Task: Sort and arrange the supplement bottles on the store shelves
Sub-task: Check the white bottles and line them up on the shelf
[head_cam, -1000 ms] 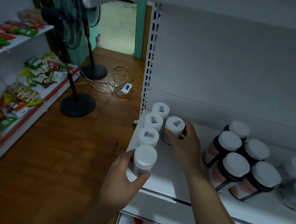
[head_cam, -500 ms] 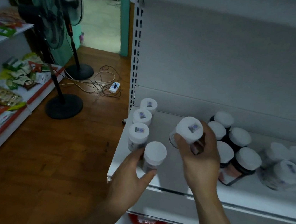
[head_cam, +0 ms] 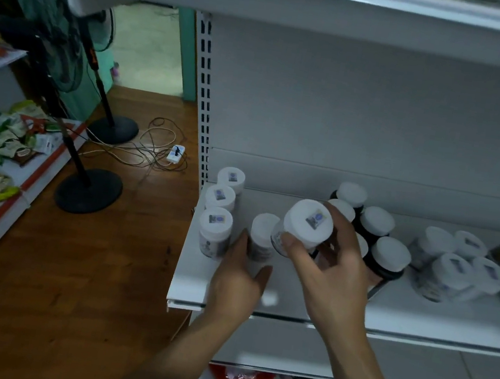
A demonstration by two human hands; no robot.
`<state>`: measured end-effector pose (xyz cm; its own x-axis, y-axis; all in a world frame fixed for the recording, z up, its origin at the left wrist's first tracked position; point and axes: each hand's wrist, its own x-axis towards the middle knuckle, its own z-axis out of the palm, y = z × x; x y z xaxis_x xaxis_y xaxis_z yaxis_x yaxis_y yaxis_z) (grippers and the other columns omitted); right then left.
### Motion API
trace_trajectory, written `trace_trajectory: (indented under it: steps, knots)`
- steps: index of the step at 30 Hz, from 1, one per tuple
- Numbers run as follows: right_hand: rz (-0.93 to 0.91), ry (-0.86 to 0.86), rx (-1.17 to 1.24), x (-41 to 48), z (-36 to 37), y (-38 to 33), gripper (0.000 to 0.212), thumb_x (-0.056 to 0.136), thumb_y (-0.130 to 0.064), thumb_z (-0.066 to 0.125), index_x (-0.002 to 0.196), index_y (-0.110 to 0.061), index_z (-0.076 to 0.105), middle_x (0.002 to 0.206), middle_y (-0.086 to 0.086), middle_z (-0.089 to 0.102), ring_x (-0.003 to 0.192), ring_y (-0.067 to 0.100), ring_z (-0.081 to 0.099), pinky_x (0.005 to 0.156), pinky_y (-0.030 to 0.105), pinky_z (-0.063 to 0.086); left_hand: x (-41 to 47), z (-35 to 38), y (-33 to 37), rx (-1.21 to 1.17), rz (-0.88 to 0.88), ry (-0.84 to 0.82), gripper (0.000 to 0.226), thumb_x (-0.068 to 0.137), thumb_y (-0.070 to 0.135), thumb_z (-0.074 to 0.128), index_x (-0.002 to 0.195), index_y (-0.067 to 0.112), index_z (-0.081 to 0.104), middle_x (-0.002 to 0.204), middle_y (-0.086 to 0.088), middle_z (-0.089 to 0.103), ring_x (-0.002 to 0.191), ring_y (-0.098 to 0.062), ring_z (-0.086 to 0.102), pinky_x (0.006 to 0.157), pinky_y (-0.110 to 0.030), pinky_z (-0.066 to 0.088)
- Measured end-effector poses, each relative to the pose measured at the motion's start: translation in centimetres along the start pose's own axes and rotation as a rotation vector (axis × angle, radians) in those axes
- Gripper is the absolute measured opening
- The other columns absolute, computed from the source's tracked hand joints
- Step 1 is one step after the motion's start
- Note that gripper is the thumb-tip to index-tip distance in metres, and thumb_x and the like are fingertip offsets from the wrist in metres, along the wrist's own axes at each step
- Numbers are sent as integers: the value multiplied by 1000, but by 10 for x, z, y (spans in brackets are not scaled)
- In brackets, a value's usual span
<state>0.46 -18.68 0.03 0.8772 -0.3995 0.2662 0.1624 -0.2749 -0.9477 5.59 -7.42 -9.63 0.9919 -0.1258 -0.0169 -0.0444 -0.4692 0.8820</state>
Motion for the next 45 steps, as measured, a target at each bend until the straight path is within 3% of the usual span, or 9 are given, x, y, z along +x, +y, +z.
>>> trace_trajectory:
  steps: [8,14,17,21,25,30,33,37,45]
  knots:
    - [17,-203,-96,-24,4,-1,59,76,-30,81,127,-42,53,123,-27,59,113,-5,57,95,21,49,-63,-47,3,-128,89,-40,70,83,31,75,129,62,32,134,46,34,130,7,38,109,-30,39]
    - [-154,-331,-169,-44,23,-15,56,71,-50,68,123,-52,48,125,-31,55,119,-3,52,95,13,43,-56,-69,17,-184,184,21,68,69,46,78,118,72,39,125,31,55,122,3,51,101,-33,50]
    - [-261,-333,-206,-46,24,-22,58,73,-51,67,128,-48,48,130,-31,51,122,-5,49,97,8,38,-56,-74,17,-364,199,28,58,67,51,80,118,59,53,123,18,62,121,-12,57,98,-48,52]
    - [-314,-330,-201,-47,24,-24,62,75,-50,67,132,-44,45,134,-28,51,124,-2,49,98,9,38,-59,-80,16,-365,250,44,59,74,26,77,126,44,54,126,9,61,122,-21,57,94,-53,52]
    - [-315,-312,-172,-48,23,-23,62,74,-46,69,130,-50,45,131,-31,51,122,-3,51,95,8,39,-60,-83,18,-243,278,37,69,75,20,80,127,52,48,128,18,58,125,-10,53,98,-40,52]
    - [-34,-303,187,-42,17,-13,62,73,-41,70,131,-38,49,126,-17,61,118,9,59,90,22,51,-66,-90,19,-253,261,50,67,69,40,76,128,52,47,129,24,56,124,-5,53,89,-27,55]
    - [192,-306,354,-36,12,-4,61,70,-42,67,128,-31,56,119,-6,68,112,13,64,82,26,55,-66,-98,22,-293,314,71,71,70,34,77,132,47,45,131,20,57,124,-9,54,97,-25,50]
    - [456,-367,569,-34,17,3,53,73,-40,65,121,-18,64,113,6,70,100,21,67,74,30,55,-66,-102,34,-365,367,66,73,72,27,78,135,46,45,134,14,57,129,-15,52,102,-35,47]
    - [669,-445,875,-45,27,-6,42,100,-25,35,127,-6,61,126,18,64,118,36,58,90,41,52,-73,-97,50,-359,392,-47,81,74,14,81,137,45,42,136,18,56,134,-15,47,110,-42,40]
